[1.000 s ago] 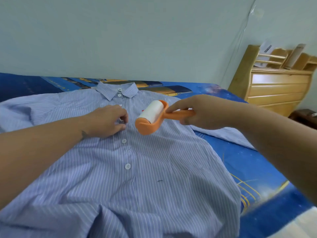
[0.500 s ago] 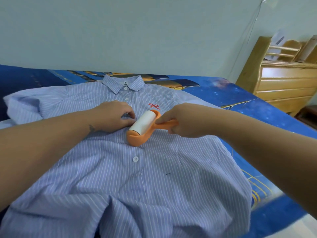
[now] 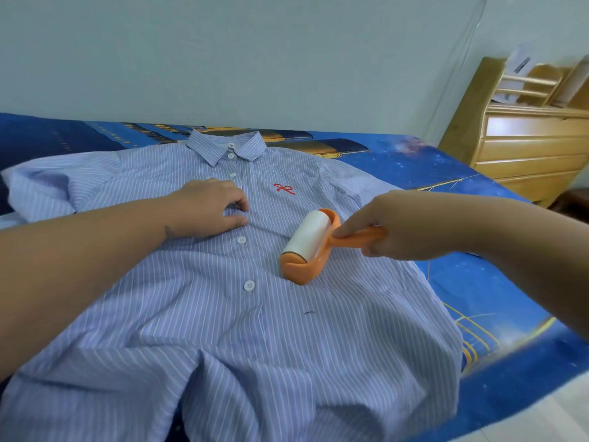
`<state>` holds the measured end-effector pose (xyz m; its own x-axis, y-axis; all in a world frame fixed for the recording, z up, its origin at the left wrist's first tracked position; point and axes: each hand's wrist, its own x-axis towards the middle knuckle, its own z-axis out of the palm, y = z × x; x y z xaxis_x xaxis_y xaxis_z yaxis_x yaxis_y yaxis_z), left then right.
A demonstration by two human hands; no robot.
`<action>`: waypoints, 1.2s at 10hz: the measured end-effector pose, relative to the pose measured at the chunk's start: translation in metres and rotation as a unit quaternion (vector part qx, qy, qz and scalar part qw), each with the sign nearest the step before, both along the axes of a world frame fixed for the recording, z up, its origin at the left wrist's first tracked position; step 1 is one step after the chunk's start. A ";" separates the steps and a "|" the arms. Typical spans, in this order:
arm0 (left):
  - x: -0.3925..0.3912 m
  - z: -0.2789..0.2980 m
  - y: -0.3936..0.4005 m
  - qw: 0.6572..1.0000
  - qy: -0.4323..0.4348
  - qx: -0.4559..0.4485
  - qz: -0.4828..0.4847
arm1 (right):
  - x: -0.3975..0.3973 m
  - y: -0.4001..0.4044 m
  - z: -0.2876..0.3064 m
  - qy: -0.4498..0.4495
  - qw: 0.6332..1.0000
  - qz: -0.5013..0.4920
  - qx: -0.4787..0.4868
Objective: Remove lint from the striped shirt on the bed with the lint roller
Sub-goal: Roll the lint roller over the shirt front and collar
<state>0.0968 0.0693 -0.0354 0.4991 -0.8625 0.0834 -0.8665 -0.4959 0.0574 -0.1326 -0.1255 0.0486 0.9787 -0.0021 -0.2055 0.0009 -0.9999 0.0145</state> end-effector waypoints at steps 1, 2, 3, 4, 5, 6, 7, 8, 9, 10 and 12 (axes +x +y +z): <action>-0.003 0.000 0.000 1.000 -0.007 0.001 0.004 | -0.008 -0.003 0.004 0.014 1.000 0.021 -0.014; -0.007 -0.001 0.002 1.000 -0.009 0.003 0.006 | -0.019 -0.005 0.013 0.039 0.998 0.026 -0.036; -0.011 0.000 0.004 1.000 -0.010 0.014 0.005 | -0.028 -0.015 0.025 0.048 0.999 -0.002 -0.019; -0.017 0.003 0.007 1.000 0.000 0.011 0.000 | -0.036 -0.021 0.036 0.046 0.998 -0.011 0.032; -0.029 0.009 0.012 0.998 0.019 -0.047 -0.036 | -0.042 -0.029 0.049 0.033 0.995 -0.053 0.073; -0.051 0.015 0.019 0.990 0.027 -0.095 -0.103 | -0.047 -0.033 0.059 0.007 0.991 -0.089 0.095; -0.075 0.014 0.029 0.982 0.030 -0.084 -0.166 | -0.049 -0.015 0.057 -0.013 0.991 -0.078 0.106; -0.086 0.007 0.038 0.981 0.024 -0.076 -0.175 | -0.044 0.005 0.047 -0.027 0.995 -0.039 0.083; -0.086 0.006 0.042 0.984 0.038 -0.070 -0.158 | -0.037 0.021 0.035 -0.037 0.997 -0.009 0.062; -0.086 0.009 0.045 0.985 0.055 -0.079 -0.146 | -0.034 0.033 0.020 -0.045 0.998 0.027 0.036; -0.102 0.008 0.050 0.986 0.046 -0.058 -0.150 | -0.035 0.048 -0.001 -0.047 0.996 0.078 -0.006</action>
<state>-0.0056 0.1196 -0.0272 0.2328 -0.9600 0.1556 -0.9617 -0.2034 0.1836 -0.1678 -0.0779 0.0480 0.9821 0.1502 -0.1132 0.1548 -0.9874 0.0331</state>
